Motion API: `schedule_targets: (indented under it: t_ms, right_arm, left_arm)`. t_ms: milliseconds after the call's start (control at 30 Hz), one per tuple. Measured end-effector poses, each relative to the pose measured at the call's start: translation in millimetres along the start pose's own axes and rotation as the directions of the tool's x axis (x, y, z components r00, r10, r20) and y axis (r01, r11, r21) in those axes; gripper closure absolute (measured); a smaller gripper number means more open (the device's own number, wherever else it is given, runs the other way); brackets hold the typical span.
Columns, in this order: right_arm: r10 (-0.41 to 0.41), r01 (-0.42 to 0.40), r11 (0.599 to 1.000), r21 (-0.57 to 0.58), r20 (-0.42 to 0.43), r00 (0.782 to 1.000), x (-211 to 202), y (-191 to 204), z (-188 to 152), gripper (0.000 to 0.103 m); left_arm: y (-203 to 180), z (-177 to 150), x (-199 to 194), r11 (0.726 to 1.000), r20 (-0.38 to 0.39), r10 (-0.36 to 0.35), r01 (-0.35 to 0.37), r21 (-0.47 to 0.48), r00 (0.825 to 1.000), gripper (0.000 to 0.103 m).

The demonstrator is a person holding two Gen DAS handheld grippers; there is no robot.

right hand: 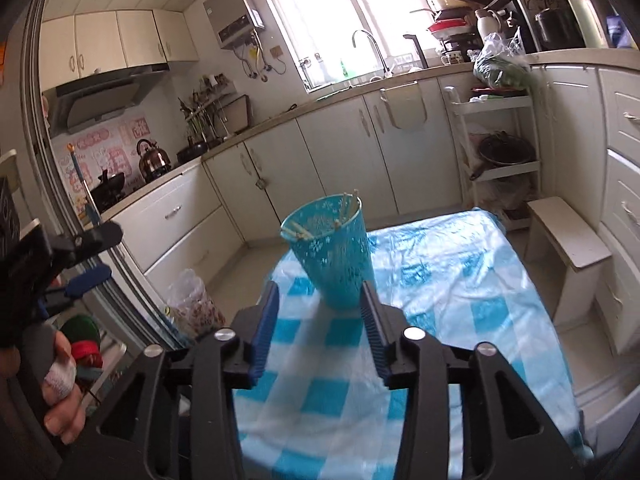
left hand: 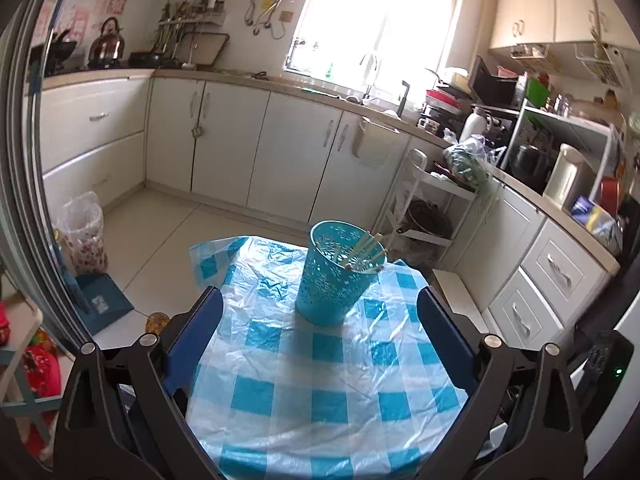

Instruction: Organize utensils

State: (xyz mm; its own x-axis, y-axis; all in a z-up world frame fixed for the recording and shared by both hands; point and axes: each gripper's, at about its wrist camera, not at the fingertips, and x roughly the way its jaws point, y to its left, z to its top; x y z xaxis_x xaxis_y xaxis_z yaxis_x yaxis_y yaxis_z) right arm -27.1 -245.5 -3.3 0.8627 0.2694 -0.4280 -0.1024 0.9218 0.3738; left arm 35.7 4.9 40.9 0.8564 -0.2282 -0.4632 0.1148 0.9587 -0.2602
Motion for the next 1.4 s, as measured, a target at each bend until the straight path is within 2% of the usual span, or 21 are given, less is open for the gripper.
schedule_targets:
  t_ms: [67, 233, 467, 533, 633, 733, 800, 900, 1033, 1100, 1233, 1400]
  right_arm:
    - [-0.003, 0.003, 1.0, -0.005, 0.005, 1.0, -13, 5, -1, 0.056]
    - [-0.019, 0.02, 0.999, -0.031, 0.033, 0.999, -43, 22, -4, 0.042]
    - [-0.033, 0.036, 0.999, -0.04, 0.074, 0.997, -78, 39, 0, 0.032]
    - [-0.049, 0.052, 0.998, -0.039, 0.08, 0.996, -89, 43, 1, 0.027]
    - [-0.072, 0.076, 0.996, -0.043, 0.096, 0.993, -107, 48, 1, 0.021]
    - [-0.085, 0.09, 0.995, -0.041, 0.098, 0.992, -125, 53, -5, 0.016]
    - [-0.091, 0.095, 0.995, -0.039, 0.097, 0.991, -134, 57, -9, 0.015]
    - [-0.098, 0.102, 0.994, -0.034, 0.085, 0.991, -145, 62, -18, 0.013]
    - [-0.098, 0.099, 0.995, -0.012, 0.056, 0.994, -157, 66, -33, 0.011]
    - [-0.096, 0.096, 0.995, -0.003, 0.049, 0.994, -163, 68, -37, 0.009]
    - [-0.1, 0.1, 0.995, 0.0, 0.052, 0.994, -173, 71, -43, 0.008]
    - [-0.093, 0.093, 0.996, -0.008, 0.059, 0.994, -179, 75, -45, 0.008]
  left_arm:
    - [-6, -5, -15, 1.0, 0.008, 0.011, -0.011, 0.024, 1.0, 0.008]
    - [-18, -14, -49, 0.996, 0.034, 0.056, -0.059, 0.073, 0.998, 0.008]
    - [-33, -21, -92, 0.988, 0.048, 0.1, -0.105, 0.112, 0.994, 0.008]
    - [-37, -22, -103, 0.988, 0.041, 0.096, -0.1, 0.12, 0.995, 0.008]
    - [-43, -27, -122, 0.987, 0.008, 0.035, -0.036, 0.155, 0.999, 0.007]
    - [-48, -34, -138, 0.982, -0.001, 0.035, -0.035, 0.185, 0.999, 0.007]
    - [-48, -38, -148, 0.984, 0.013, 0.049, -0.05, 0.17, 0.999, 0.007]
    - [-46, -44, -161, 0.991, -0.006, 0.04, -0.039, 0.13, 0.999, 0.007]
    - [-55, -52, -181, 0.98, -0.027, 0.058, -0.052, 0.191, 0.998, 0.007]
    - [-58, -55, -190, 0.974, -0.013, 0.081, -0.076, 0.213, 0.997, 0.007]
    - [-55, -61, -205, 0.982, 0.009, 0.083, -0.083, 0.169, 0.997, 0.007]
    - [-53, -66, -210, 0.98, -0.003, 0.125, -0.123, 0.156, 0.992, 0.007]
